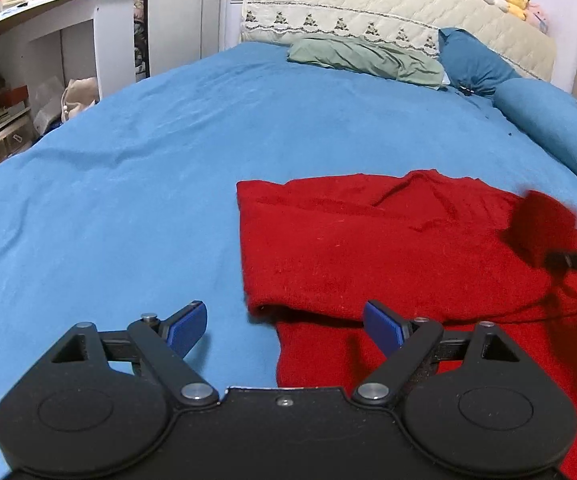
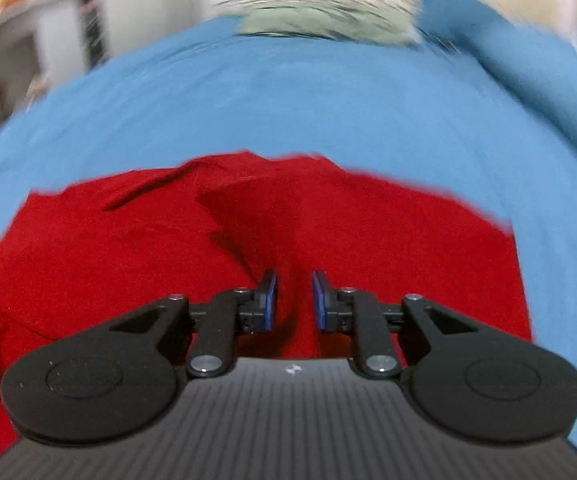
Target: Fold small clothes
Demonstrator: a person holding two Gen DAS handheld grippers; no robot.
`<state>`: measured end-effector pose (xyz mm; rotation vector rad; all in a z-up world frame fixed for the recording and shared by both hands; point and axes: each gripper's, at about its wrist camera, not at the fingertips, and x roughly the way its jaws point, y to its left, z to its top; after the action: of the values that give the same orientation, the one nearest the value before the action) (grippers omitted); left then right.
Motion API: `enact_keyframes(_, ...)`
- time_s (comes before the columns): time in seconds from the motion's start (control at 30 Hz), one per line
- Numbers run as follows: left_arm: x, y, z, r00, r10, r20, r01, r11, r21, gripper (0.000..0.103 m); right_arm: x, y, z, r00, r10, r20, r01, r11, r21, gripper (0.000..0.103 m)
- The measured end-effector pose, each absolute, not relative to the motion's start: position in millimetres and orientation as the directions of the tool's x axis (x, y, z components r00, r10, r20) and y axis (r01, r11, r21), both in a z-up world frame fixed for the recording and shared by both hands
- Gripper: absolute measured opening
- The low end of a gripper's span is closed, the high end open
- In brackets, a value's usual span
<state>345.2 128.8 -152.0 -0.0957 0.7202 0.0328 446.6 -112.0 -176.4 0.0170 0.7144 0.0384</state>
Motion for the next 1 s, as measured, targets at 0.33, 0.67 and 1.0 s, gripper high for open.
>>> enact_keyframes(0.33, 347, 148, -167, 0.729, 0.019, -0.684, -0.132, 0.985, -0.113, 0.088, 438, -151, -193, 0.773, 0.086, -0.628, 0.035, 0.983, 0.178, 0.058)
enact_keyframes(0.67, 369, 147, -178, 0.757, 0.046, -0.651, -0.130, 0.988, -0.082, 0.077, 450, -167, -132, 0.824, 0.052, -0.564, 0.012, 0.994, 0.110, 0.021)
enact_keyframes(1.0, 374, 145, -184, 0.730, 0.082, -0.678, -0.158, 0.986, -0.051, 0.073, 436, -226, -171, 0.779, -0.124, -0.615, 0.140, 0.990, -0.023, 0.021)
